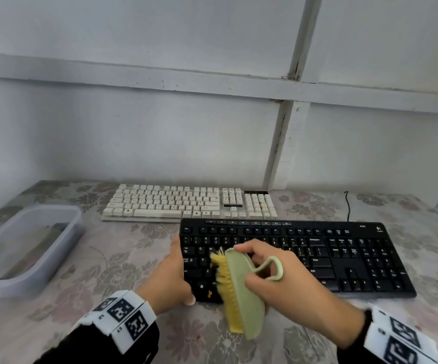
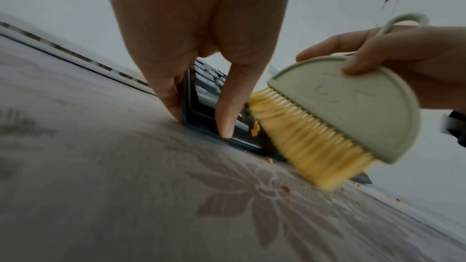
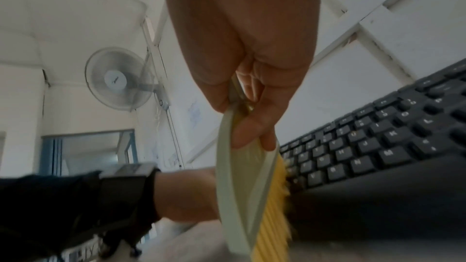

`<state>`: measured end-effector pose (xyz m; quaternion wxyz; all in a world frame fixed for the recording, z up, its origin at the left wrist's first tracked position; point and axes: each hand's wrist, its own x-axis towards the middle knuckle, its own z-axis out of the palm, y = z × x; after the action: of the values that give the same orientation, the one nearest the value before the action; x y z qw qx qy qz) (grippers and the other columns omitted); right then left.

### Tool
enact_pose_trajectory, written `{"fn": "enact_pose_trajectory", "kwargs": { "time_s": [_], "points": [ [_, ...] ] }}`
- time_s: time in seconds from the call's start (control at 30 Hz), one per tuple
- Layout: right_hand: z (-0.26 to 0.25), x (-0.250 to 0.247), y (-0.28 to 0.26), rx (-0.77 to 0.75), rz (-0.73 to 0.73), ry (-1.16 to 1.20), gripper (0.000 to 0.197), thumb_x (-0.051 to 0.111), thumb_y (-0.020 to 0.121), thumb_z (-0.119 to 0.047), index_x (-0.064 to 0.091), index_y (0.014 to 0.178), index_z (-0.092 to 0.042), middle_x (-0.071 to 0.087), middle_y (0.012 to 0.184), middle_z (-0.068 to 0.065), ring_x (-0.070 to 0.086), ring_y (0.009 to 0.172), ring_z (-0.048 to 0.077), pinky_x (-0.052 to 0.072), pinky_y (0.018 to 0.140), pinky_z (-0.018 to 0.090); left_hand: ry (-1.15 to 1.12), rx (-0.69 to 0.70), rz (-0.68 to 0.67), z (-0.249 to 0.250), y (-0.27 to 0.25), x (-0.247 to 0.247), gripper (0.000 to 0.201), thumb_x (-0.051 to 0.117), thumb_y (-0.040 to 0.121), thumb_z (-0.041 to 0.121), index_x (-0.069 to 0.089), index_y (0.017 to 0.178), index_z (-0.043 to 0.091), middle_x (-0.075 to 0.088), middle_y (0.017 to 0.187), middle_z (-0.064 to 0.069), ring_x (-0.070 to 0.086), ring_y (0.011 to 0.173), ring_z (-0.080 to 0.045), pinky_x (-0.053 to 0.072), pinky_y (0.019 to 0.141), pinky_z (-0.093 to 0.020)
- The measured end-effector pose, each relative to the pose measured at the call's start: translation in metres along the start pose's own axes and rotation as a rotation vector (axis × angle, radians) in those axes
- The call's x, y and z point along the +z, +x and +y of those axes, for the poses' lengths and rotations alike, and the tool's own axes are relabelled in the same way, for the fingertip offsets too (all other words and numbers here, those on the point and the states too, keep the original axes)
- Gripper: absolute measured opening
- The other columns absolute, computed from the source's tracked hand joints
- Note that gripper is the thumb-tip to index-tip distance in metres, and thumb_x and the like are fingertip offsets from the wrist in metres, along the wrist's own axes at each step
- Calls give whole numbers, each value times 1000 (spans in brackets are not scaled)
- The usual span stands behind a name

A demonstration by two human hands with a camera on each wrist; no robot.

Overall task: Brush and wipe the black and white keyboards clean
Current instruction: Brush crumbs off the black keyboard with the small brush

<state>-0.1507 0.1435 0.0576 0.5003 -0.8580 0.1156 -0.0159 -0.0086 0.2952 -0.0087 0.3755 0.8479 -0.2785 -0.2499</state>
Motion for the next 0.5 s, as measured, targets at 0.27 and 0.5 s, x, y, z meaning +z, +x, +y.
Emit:
{"fn": "enact_pose_trajectory", "kwargs": {
  "time_s": [0.27,0.5],
  "points": [
    [-23,-24,32,-84,255,126,38,49,87,0,57,116,-24,64,91,2,66,62,9,55,50,26,0,3,2,-2,0,0,114,65,63,-10,-5,143,32,58,83,-5,59,72,-13,43,52,-16],
    [-4,1,16,-45,129,12,38,50,86,-7,55,116,-30,61,80,6,53,58,17,55,55,37,-4,5,-11,-4,1,0,114,65,62,-10,-4,142,32,59,89,-4,60,77,-15,43,54,-18]
  ]
}}
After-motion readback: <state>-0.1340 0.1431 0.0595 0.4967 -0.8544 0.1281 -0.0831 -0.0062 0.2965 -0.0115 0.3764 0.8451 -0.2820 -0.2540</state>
